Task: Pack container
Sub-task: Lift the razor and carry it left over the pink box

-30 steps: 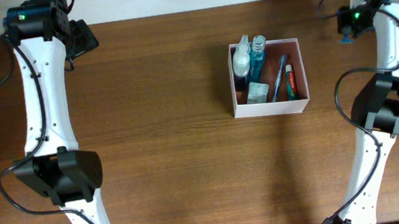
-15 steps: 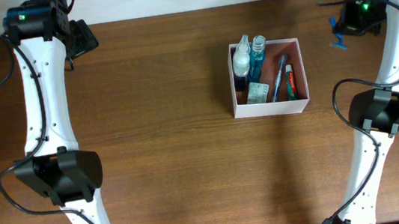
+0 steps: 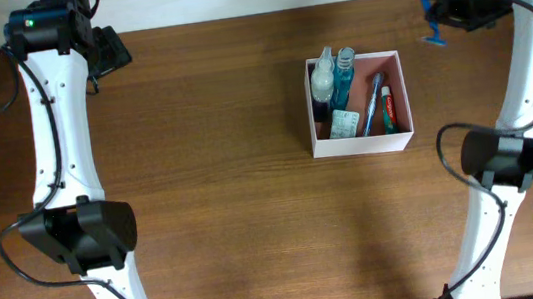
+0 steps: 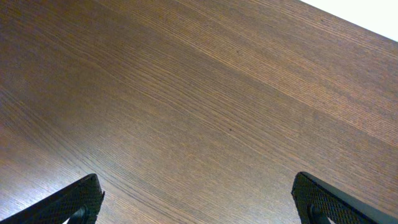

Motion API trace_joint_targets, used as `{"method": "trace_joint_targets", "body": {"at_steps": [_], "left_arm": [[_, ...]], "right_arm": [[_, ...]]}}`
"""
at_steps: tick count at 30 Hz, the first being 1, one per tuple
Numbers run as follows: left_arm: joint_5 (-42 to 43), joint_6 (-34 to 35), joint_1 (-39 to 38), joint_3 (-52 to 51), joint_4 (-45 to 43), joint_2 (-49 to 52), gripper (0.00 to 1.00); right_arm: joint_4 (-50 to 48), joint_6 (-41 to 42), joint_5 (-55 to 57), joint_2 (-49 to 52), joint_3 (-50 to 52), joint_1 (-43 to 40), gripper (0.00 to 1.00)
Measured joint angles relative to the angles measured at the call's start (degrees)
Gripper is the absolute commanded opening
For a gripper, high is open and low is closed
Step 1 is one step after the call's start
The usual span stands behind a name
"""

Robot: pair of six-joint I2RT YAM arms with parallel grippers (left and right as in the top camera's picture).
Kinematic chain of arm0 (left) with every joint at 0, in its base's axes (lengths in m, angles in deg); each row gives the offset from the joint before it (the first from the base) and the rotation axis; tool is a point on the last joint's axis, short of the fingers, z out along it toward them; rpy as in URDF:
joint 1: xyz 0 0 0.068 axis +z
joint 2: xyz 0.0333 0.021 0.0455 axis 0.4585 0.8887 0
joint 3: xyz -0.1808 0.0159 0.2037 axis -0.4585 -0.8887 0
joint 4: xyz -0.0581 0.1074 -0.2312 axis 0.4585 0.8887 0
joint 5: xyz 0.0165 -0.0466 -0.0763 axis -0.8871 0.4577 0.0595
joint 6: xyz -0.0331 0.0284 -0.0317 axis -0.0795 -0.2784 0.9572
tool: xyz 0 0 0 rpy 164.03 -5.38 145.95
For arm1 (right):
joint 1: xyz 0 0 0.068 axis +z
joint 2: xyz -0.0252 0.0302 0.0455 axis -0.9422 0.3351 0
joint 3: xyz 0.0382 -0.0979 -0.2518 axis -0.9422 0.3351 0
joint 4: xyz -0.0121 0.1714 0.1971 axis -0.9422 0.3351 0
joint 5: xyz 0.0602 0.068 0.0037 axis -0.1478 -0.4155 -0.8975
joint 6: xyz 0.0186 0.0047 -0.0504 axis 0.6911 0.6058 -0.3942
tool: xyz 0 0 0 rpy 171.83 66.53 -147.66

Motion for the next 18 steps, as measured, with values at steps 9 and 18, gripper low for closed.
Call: {"method": "trace_joint_targets", "body": {"at_steps": [9,18], "left_arm": [[0.0,0.0,0.0,0.0,0.0,0.0,1.0],[0.0,0.0,0.0,0.0,0.0,0.0,1.0]], "right_arm": [[0.0,0.1,10.3,-12.6,24.2,8.3,0.04],[-7.8,0.3,12.4,-11.8,38.2,9.3,0.04]]}}
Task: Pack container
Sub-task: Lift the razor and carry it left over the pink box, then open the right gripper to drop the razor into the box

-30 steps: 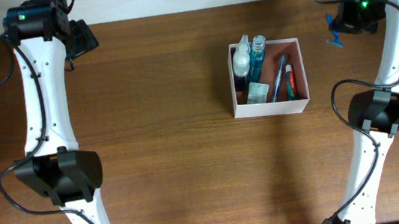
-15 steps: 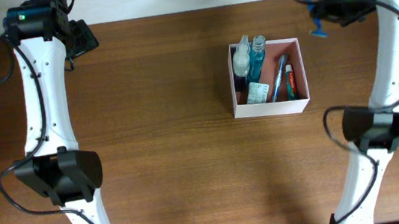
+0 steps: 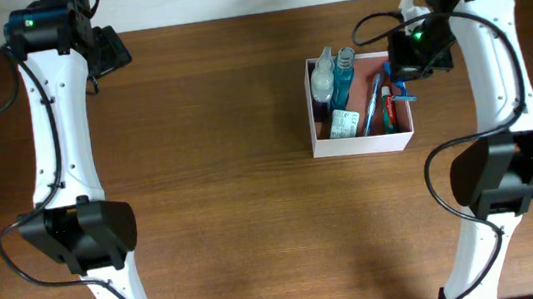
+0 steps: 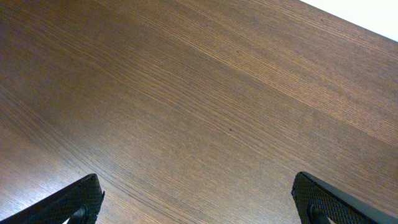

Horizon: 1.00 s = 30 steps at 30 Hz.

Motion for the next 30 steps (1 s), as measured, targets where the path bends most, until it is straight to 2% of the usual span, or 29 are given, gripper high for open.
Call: {"method": "trace_joint_targets", "body": {"at_steps": [7,12,15,20,27,30], "left_arm": [[0.0,0.0,0.0,0.0,0.0,0.0,0.99],[0.0,0.0,0.0,0.0,0.0,0.0,0.99],[0.0,0.0,0.0,0.0,0.0,0.0,0.99],[0.0,0.0,0.0,0.0,0.0,0.0,0.99],[0.0,0.0,0.0,0.0,0.0,0.0,0.99],[0.0,0.0,0.0,0.0,0.0,0.0,1.0]], "right_arm": [[-7.1,1.6,0.0,0.0,6.8,0.6,0.05],[-11.3,3.9,0.0,0.0,10.5,0.6,0.26],[-12.1,4.9,0.0,0.0,11.0,0.6,0.34],[-12.9,5.8,0.0,0.0,11.0,0.6,0.43],[-11.6,6.9,0.0,0.0,10.9,0.1,0.47],[-9.0,7.2,0.0,0.0,9.4,-0.9,0.56]]}}
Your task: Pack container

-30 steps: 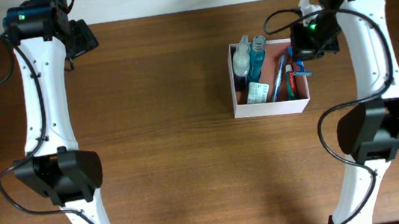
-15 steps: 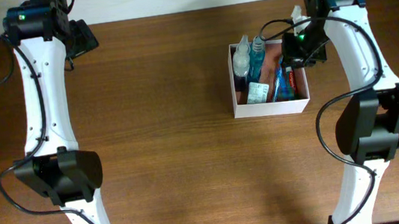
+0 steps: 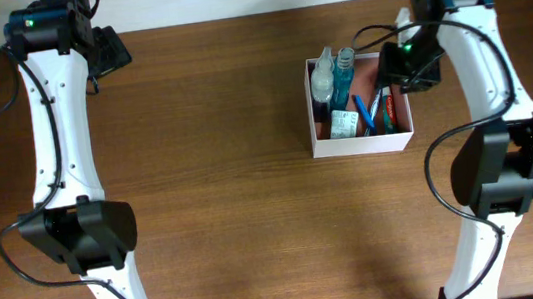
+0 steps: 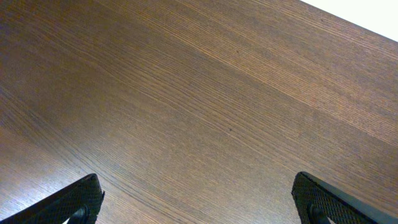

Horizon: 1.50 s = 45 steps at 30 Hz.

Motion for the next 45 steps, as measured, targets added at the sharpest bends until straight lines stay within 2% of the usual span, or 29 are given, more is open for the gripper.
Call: {"method": "trace_joint_targets", "body": {"at_steps": [1,3,4,9,10,16,20,33,45], "left_arm": [[0.0,0.0,0.0,0.0,0.0,0.0,0.99],[0.0,0.0,0.0,0.0,0.0,0.0,0.99],[0.0,0.0,0.0,0.0,0.0,0.0,0.99],[0.0,0.0,0.0,0.0,0.0,0.0,0.99],[0.0,0.0,0.0,0.0,0.0,0.0,1.0],[0.0,0.0,0.0,0.0,0.0,0.0,1.0],[0.0,0.0,0.0,0.0,0.0,0.0,1.0],[0.0,0.0,0.0,0.0,0.0,0.0,0.99],[0.0,0.0,0.0,0.0,0.0,0.0,0.99]], "right_arm": [[0.9,0.1,0.0,0.0,-0.9,-0.6,0.6],[3.0,0.2,0.0,0.0,-3.0,-2.1,0.82],[4.6,0.7,0.0,0.0,-4.3,-3.2,0.85],[13.4,0.3,0.2,-0.2,-10.0,-9.6,0.9],[14.8,0.1,0.3,-0.4,-10.8,-10.6,0.99],[16.8,-0.9,0.6,-4.2,-12.6,-17.6,0.99],[16.8,-2.4,0.7,-8.8,-12.5,-19.0,0.99],[16.8,-5.1,0.7,-37.6,-3.0,-19.0,0.99],[16.7,-5.3,-1.1,-56.2,-0.6,-19.0,0.99]]}}
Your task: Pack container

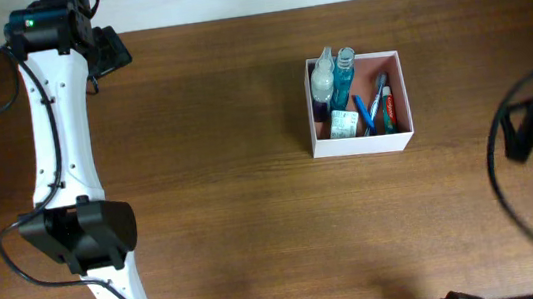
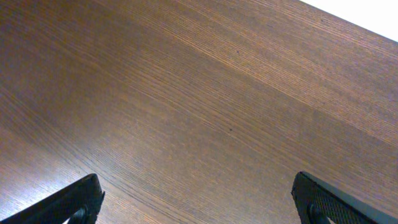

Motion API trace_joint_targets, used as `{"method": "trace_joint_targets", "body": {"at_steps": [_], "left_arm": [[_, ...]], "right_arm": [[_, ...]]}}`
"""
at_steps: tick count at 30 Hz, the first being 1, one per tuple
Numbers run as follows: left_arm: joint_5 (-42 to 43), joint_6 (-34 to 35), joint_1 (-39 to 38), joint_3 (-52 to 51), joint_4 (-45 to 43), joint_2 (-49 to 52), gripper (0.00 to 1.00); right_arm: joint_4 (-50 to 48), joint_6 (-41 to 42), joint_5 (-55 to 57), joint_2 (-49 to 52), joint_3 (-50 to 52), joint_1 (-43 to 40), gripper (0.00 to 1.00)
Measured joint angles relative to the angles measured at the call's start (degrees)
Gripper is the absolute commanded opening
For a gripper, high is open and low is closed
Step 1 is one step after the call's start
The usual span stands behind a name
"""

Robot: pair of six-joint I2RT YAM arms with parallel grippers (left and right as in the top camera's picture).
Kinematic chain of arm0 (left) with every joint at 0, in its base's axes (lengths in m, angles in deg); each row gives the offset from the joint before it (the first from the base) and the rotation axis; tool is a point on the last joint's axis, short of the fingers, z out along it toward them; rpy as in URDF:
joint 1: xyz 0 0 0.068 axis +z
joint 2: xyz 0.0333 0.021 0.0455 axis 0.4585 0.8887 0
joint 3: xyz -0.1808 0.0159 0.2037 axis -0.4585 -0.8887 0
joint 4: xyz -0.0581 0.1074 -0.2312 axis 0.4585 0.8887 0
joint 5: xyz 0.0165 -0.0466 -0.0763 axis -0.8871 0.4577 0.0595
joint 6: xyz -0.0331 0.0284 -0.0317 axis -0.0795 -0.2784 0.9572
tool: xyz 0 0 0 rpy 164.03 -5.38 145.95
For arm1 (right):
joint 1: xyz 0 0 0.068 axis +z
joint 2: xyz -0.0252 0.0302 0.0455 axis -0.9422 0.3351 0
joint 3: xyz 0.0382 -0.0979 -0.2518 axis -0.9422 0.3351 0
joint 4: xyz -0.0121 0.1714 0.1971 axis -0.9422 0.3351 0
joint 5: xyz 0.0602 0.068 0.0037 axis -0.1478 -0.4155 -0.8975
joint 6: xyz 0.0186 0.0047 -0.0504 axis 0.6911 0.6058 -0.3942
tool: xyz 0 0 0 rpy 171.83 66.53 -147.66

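The white box (image 1: 362,145) stands right of the table's middle. It holds a clear spray bottle (image 1: 322,81), a blue bottle (image 1: 344,75), a blister pack (image 1: 345,122), blue stick-like items (image 1: 374,105) and a toothpaste tube (image 1: 390,105). My left gripper (image 1: 116,48) hangs at the far left back, far from the box. In the left wrist view it (image 2: 199,202) is open, with nothing but bare wood between its fingers (image 2: 78,199). The right gripper is out of view.
A dark, blurred part of the right arm shows at the right edge with a cable looping beside it. The left arm's white links (image 1: 52,124) run down the left side. The brown table (image 1: 232,204) meets a white wall at the back.
The right arm, which reached over the box's right half, is now gone from there; only a blurred part shows at the right edge. The left arm has not moved.
My right gripper was at the far right back with a small blue item. Then it stood at the box's right rim, then over the box's inside. Now the arm is withdrawn and another blue item lies in the box. The left gripper stayed open throughout.
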Motion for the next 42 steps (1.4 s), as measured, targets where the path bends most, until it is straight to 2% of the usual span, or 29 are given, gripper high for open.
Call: {"method": "trace_joint_targets", "body": {"at_steps": [7,19,32,37,42], "left_arm": [[0.0,0.0,0.0,0.0,0.0,0.0,0.99],[0.0,0.0,0.0,0.0,0.0,0.0,0.99],[0.0,0.0,0.0,0.0,0.0,0.0,0.99],[0.0,0.0,0.0,0.0,0.0,0.0,0.99],[0.0,0.0,0.0,0.0,0.0,0.0,0.99]], "right_arm": [[0.0,0.0,-1.5,-9.2,0.0,0.0,0.99],[0.0,0.0,-1.5,-16.4,0.2,0.0,0.99],[0.0,-2.8,-1.2,-30.4,0.7,0.0,0.99],[0.0,-3.1,-0.2,-35.4,5.1,0.0,0.99],[-3.1,-3.2,0.8,-41.4,14.6,0.0,0.99]]}}
